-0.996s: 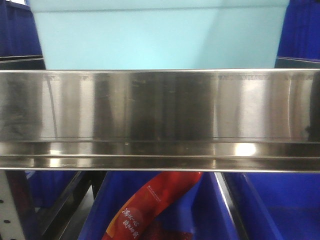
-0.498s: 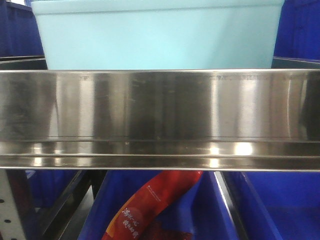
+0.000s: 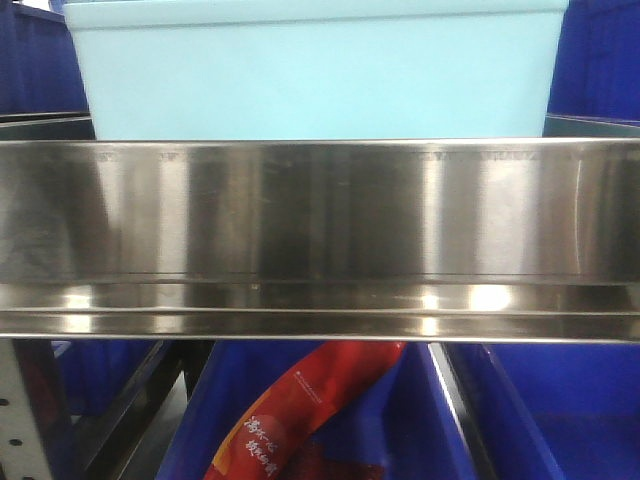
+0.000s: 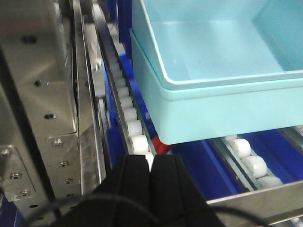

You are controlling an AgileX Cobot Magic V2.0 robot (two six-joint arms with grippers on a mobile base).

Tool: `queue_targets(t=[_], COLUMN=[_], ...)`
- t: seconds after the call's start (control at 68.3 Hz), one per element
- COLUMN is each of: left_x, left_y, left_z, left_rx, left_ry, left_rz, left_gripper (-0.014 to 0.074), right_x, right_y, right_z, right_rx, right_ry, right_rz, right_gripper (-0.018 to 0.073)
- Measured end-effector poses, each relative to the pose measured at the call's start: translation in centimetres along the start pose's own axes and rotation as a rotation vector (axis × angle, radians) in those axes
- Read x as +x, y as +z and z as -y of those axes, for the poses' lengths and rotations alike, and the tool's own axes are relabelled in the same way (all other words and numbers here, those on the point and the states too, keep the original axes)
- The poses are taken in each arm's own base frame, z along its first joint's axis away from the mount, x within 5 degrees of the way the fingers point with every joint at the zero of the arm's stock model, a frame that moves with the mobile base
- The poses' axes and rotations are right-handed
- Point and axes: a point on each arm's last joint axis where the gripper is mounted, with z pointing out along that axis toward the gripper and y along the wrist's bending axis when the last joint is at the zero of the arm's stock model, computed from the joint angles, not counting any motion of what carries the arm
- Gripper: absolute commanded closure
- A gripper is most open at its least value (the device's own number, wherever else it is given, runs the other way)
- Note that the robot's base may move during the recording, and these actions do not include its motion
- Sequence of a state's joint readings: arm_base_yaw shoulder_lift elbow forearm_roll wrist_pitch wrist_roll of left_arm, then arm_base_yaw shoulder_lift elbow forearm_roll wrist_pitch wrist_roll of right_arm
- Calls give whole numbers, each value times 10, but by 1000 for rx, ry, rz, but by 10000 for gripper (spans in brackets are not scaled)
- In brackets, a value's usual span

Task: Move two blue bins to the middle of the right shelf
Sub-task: 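Open both grippers and lift them away from the teal bin walls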

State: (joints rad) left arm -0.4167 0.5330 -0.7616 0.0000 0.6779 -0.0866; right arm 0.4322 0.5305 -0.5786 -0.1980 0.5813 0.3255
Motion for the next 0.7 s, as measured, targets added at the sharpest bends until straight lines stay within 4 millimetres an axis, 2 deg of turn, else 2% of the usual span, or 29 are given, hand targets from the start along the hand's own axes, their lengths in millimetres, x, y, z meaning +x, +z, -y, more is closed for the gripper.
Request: queue_targets(t=[0.161,0.264,0.366,0.527,0.703], left_x=[43,65,81,94,95], left_y=[-11,-14,-15,-15,-16], left_z=[-4,-6,-8,-9,-9], left_rx=[11,12,14,17,18], left_ry=[0,11,20,25,25], left_rz=[121,217,314,389,405], left_gripper=[707,707,707,707,707], right_x=[32,42,43,39,37], right_y=[1,0,-2,-3,-3], right_z=[4,4,4,3,2], right_rx=[-31,-47,-57,-71,-80], right_ry=[-28,-52,-66,-73,-74], right_rz=[101,175,224,268,293], right_gripper=[721,721,721,721,721])
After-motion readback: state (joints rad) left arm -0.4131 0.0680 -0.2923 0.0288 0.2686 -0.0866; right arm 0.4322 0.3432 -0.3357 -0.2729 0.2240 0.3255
